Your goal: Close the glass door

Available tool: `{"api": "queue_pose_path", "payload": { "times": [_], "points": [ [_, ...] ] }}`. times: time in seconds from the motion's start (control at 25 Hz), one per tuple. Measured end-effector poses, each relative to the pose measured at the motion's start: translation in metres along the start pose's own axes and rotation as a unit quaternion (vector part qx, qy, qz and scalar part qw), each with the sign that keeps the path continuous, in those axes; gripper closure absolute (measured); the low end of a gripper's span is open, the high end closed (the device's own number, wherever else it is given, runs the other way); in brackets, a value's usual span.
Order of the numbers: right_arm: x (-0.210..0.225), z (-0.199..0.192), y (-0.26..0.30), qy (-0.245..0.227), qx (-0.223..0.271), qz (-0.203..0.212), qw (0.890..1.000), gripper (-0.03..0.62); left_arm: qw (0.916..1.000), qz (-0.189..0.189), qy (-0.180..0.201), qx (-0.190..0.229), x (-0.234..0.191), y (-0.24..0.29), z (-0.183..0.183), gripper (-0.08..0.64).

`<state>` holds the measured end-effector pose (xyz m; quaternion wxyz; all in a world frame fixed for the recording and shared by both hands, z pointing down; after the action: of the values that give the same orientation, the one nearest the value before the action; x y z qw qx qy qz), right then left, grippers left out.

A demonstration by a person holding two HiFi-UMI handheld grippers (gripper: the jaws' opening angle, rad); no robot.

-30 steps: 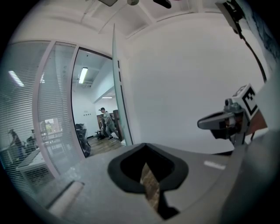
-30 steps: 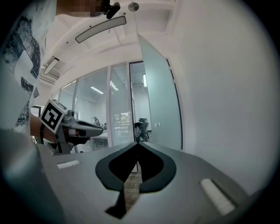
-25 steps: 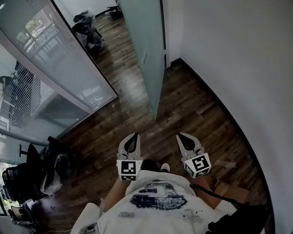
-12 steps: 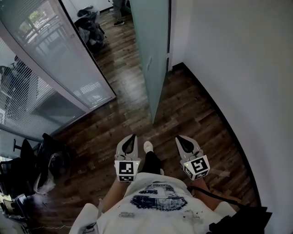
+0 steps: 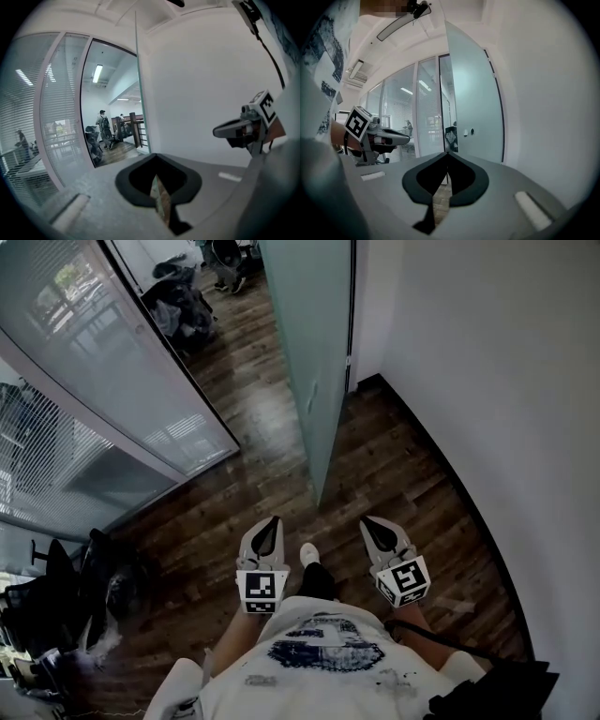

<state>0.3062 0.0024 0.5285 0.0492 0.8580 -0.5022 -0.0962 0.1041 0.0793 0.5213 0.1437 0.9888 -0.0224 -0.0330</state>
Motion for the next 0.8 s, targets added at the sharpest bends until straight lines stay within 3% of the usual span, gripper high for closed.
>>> {"api": "queue_pose_path", "payload": {
  "times": [0.48, 0.8],
  "points": [
    [0.052, 0.022, 0.116, -0.008, 0.004, -0.01, 1.0, 0.588, 0.9999, -0.003, 0.012, 0.012, -0.074, 0.091, 0.05, 0.558],
    [0.088, 0.025, 0.148, -0.016, 0.001, -0.009, 1.0, 0.588, 0.9998, 0.007, 0.01, 0.016, -0.093, 0.128, 0.064, 0.558]
  ]
}}
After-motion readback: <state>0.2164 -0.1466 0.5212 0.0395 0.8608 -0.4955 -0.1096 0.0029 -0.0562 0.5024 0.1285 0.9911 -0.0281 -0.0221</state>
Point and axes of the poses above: the fingertips, and each gripper's own axes: y forward along the fingers, x to its right, z out of its top, the point moved 4 cm from there along -y, backward along the fingers, and after that the axes turned 12 degrees about -y, right-handed, at the moved point
